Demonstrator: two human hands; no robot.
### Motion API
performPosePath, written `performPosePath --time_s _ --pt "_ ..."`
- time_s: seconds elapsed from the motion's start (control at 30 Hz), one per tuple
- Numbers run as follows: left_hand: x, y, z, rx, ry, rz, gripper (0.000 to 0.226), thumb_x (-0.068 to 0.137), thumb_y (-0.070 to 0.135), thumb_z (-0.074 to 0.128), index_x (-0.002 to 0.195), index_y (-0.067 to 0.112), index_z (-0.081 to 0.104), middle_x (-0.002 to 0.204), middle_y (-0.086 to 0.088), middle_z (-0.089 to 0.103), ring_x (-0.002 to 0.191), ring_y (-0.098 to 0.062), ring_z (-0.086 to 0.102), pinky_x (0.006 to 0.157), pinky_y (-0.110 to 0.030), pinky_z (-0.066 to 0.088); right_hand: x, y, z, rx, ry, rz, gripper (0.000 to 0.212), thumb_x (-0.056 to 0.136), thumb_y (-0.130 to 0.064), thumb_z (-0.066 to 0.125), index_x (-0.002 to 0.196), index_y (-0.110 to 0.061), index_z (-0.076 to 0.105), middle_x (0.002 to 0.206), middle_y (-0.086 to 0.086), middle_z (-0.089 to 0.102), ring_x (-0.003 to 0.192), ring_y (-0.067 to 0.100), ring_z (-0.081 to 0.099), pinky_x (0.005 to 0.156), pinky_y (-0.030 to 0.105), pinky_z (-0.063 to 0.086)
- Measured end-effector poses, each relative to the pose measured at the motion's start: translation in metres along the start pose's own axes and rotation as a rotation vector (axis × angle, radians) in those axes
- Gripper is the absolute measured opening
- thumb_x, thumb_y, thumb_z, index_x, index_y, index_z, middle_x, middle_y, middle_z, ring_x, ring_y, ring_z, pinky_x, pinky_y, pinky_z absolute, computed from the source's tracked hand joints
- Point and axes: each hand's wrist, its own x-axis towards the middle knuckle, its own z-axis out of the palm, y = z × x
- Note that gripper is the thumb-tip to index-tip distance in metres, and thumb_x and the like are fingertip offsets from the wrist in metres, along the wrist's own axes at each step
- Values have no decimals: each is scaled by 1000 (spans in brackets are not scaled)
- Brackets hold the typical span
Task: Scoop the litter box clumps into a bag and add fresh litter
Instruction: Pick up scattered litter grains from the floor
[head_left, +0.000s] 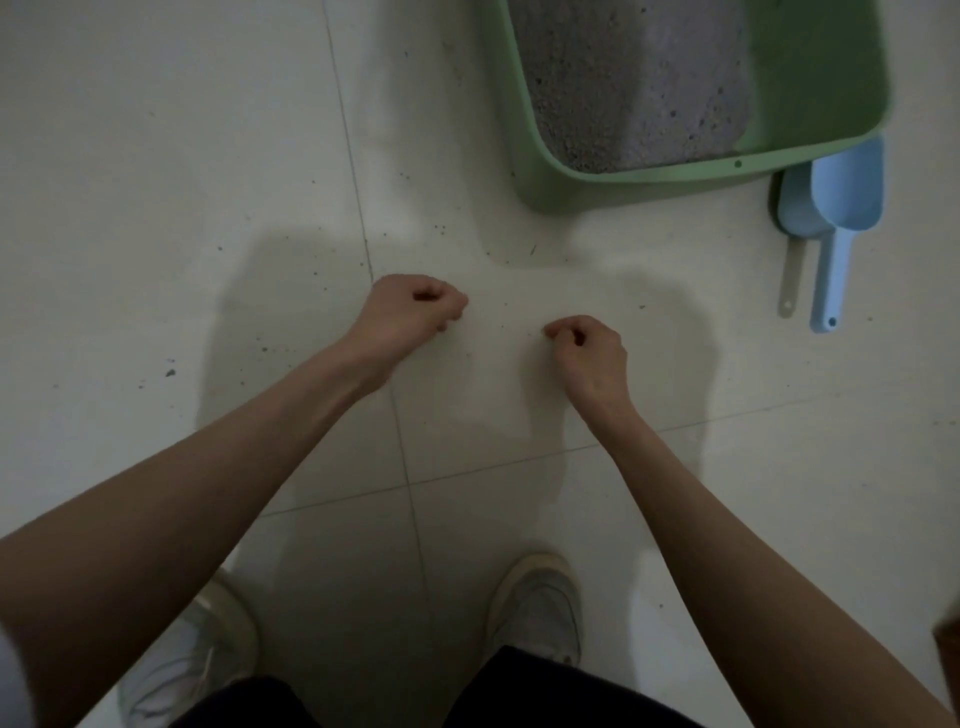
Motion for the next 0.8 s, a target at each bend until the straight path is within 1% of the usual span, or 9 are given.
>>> performPosePath --time_s 0.03,0.1,0.17,0.23,0.33,0.43,0.5,0.63,0.8 --pt "-1 1 -5 -211 -16 -88 9 83 9 64 74 8 65 75 -2 63 64 -9 52 57 -16 40 1 -1 0 -28 -1 -12 26 91 -9 45 104 -7 67 107 7 67 99 18 57 87 23 41" --pt "-3 -1 -12 -434 -37 -180 10 81 -1 63 73 5 62 74 -7 62 61 -11 51 54 -18 40 1 -2 2 -76 -6 -43 22 89 -16 54 105 -7 66 97 6 66 89 14 55 86 23 42" --pt "-6 -1 -15 -493 -47 -201 14 79 -8 60 73 4 60 69 -7 59 56 -11 52 50 -16 40 2 -4 5 -118 -17 -88 23 86 -21 61 104 -7 66 93 2 63 88 12 54 81 18 40" --pt "-9 -2 -13 -468 -46 -208 17 80 -10 54 71 3 59 66 -9 58 55 -13 52 49 -17 41 2 -5 9 -148 -21 -121 24 85 -23 63 102 -7 66 98 5 66 93 16 58 77 16 37" --pt "-14 -4 -5 -264 -31 -192 22 83 -3 49 67 6 61 66 -9 57 58 -16 49 51 -19 38 1 -7 14 -161 -32 -147 27 86 -30 63 99 -7 66 100 8 67 96 20 59 78 21 39" --pt "-19 -10 4 282 2 2 11 84 14 59 74 12 63 68 3 57 63 -8 50 55 -17 35 0 -12 22 -189 -75 -201 33 83 -35 66 99 -6 65 101 7 65 96 20 58 81 24 41" --pt "-22 -15 10 485 5 111 7 80 18 67 82 12 64 72 3 53 67 -10 48 60 -17 31 1 -13 25 -246 -102 -247 30 83 -30 67 101 -6 65 105 8 65 99 21 58 84 25 41" --pt "-22 -23 20 579 6 183 21 77 21 71 92 8 63 85 -1 48 80 -16 47 74 -25 35 5 -14 25 -333 -122 -333 21 87 -21 62 98 -4 66 104 12 66 98 24 59 85 28 41" --pt "-19 -23 22 663 -12 262 15 83 19 66 91 7 65 94 -9 58 91 -25 57 82 -31 40 7 -15 26 -360 -140 -372 18 89 -16 58 95 -2 66 102 14 66 95 27 58 81 29 38"
